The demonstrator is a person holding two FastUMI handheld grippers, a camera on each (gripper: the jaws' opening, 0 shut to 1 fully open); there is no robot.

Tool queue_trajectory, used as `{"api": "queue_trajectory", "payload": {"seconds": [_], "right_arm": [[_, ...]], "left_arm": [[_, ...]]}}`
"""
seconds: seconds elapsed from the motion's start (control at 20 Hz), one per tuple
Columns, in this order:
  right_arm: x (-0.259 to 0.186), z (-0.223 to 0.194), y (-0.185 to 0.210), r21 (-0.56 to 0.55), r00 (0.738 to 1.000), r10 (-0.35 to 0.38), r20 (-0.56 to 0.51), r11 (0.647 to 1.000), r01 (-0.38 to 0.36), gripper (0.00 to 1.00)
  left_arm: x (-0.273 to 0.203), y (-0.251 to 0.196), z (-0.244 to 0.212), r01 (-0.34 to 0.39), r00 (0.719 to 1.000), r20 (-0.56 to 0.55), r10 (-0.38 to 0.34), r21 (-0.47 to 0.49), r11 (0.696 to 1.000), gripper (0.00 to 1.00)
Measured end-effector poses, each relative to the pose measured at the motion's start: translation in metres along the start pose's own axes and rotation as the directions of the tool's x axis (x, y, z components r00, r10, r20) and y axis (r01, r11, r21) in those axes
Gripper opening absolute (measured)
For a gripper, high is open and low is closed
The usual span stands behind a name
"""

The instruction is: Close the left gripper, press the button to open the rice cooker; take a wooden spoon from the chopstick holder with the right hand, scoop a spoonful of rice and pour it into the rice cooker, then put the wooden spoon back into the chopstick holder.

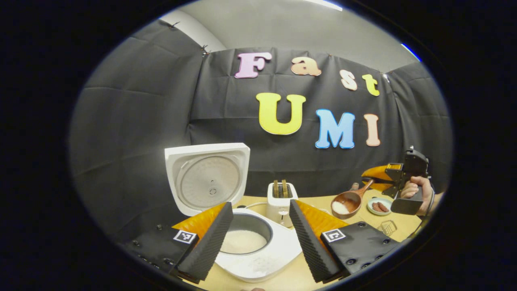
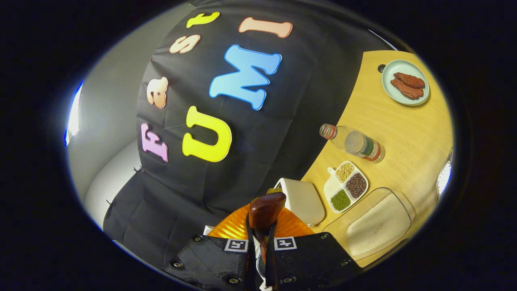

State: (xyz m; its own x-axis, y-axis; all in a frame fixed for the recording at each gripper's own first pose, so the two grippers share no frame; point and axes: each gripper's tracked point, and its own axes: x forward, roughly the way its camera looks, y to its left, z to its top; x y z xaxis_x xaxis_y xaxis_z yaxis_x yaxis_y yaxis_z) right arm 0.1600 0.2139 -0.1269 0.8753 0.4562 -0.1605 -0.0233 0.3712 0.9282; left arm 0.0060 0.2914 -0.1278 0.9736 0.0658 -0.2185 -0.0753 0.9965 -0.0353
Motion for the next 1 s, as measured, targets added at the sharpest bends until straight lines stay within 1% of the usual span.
{"api": "queue_trajectory", "payload": {"seconds": [0.05,0.15,0.35,0.55,0.6,0.65,0.75,0.8,0.9,0.95,1.0], "right_arm": [[0.006,-0.007,0.010,-0.006,1.000,0.013,-0.013,1.000,-0.013,0.09],[0.021,-0.024,0.030,-0.019,0.998,0.035,-0.043,0.999,-0.036,0.09],[0.049,-0.064,0.064,-0.058,0.991,0.069,-0.114,0.995,-0.076,0.09],[0.082,-0.107,0.083,-0.162,0.980,0.068,-0.186,0.982,-0.099,0.09],[0.092,-0.119,0.087,-0.194,0.977,0.064,-0.206,0.975,-0.105,0.09],[0.098,-0.133,0.089,-0.231,0.972,0.057,-0.228,0.967,-0.111,0.09],[0.111,-0.160,0.089,-0.320,0.963,0.031,-0.268,0.940,-0.120,0.09],[0.118,-0.172,0.091,-0.370,0.956,0.023,-0.291,0.919,-0.135,0.09],[0.131,-0.198,0.093,-0.474,0.946,0.001,-0.323,0.865,-0.162,0.09],[0.135,-0.212,0.093,-0.530,0.943,-0.015,-0.334,0.830,-0.175,0.09],[0.140,-0.223,0.094,-0.589,0.940,-0.031,-0.341,0.786,-0.188,0.09]], "left_arm": [[-0.002,0.003,-0.003,0.003,1.000,-0.002,-0.003,0.006,1.000,0.96],[-0.005,0.008,-0.006,0.015,1.000,-0.003,-0.015,0.006,1.000,0.98],[-0.011,0.020,-0.010,0.031,1.000,-0.002,-0.031,0.012,0.999,0.97],[-0.022,0.036,-0.012,0.032,0.999,0.001,-0.032,0.005,0.999,0.97],[-0.023,0.041,-0.012,0.022,1.000,0.006,-0.022,0.004,1.000,0.99],[-0.025,0.047,-0.014,0.008,1.000,0.007,-0.008,0.003,1.000,0.97],[-0.027,0.054,-0.016,-0.012,1.000,0.005,0.012,-0.006,1.000,0.96],[-0.028,0.055,-0.015,-0.018,1.000,0.006,0.018,-0.010,1.000,0.96],[-0.032,0.061,-0.021,-0.034,0.999,-0.002,0.034,-0.005,0.999,0.98],[-0.035,0.065,-0.024,-0.043,0.999,-0.003,0.043,-0.005,0.999,0.97],[-0.035,0.068,-0.023,-0.051,0.999,-0.004,0.051,-0.008,0.999,0.98]]}}
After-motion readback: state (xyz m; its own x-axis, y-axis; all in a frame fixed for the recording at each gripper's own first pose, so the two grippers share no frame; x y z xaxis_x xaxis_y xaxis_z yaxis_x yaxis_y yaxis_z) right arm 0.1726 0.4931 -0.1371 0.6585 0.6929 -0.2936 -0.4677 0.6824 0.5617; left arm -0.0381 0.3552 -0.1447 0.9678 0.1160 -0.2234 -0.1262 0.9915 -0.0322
